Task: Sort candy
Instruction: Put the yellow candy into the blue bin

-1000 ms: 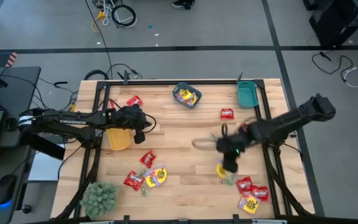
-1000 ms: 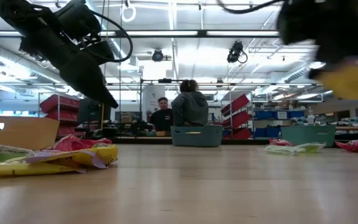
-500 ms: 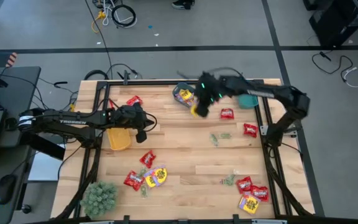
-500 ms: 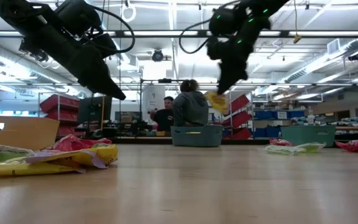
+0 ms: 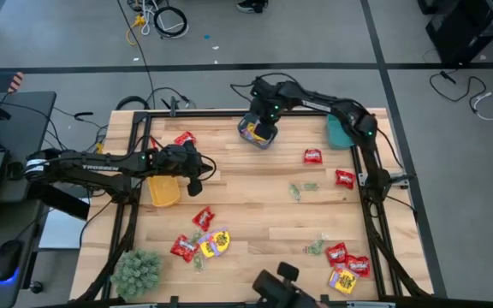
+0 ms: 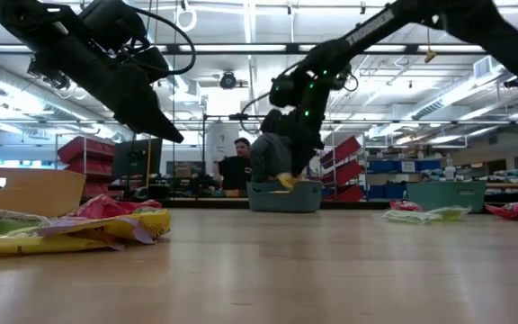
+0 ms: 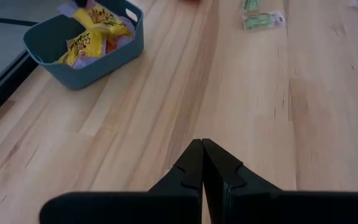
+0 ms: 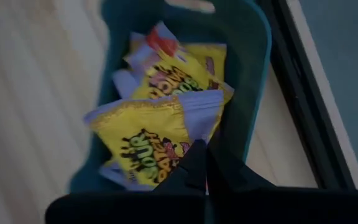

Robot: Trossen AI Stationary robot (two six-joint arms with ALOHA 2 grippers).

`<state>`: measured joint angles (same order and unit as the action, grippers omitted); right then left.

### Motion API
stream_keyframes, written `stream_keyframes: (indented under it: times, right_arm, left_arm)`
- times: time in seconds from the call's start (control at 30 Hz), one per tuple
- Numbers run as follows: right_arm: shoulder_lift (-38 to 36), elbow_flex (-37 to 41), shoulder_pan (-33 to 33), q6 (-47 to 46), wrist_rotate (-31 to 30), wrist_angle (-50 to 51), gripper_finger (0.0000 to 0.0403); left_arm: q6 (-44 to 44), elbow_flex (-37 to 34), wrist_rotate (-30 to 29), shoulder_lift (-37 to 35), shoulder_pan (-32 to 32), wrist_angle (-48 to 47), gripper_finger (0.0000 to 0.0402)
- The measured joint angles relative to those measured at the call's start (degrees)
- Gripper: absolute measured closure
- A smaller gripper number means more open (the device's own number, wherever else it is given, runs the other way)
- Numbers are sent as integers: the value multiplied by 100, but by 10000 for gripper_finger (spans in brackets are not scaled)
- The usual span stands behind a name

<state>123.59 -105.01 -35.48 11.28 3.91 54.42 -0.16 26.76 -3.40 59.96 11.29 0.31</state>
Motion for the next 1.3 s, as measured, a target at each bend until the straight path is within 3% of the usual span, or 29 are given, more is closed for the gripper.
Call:
stream_keyframes:
  times: [0.17, 0.37, 0.53, 0.63, 0.73, 0.93, 1.3]
  right_arm:
    - [114, 16, 8, 51, -431, -101, 385]
    - [-34, -69, 52, 38, -1163, -193, 309]
    - [-59, -264, 59, -73, -1126, -173, 242]
    - [-59, -255, 57, -78, -398, -259, 229]
    - [-59, -99, 66, 225, 212, -400, 257]
    - [-59, 379, 45, 576, 608, -1015, 388]
    - [-57, 1323, -27, 715, 878, -2369, 399]
  left_arm:
    - [-3, 0, 2, 0, 0, -4, 396]
    - [-42, 0, 2, 0, -11, -33, 396]
    - [-48, 0, 2, 0, -15, -31, 396]
    - [-50, 0, 6, 0, -15, -47, 396]
    - [-50, 0, 31, 0, -15, -99, 396]
    - [-28, 0, 41, 2, -15, -291, 396]
    - [-22, 0, 48, 2, -15, -284, 396]
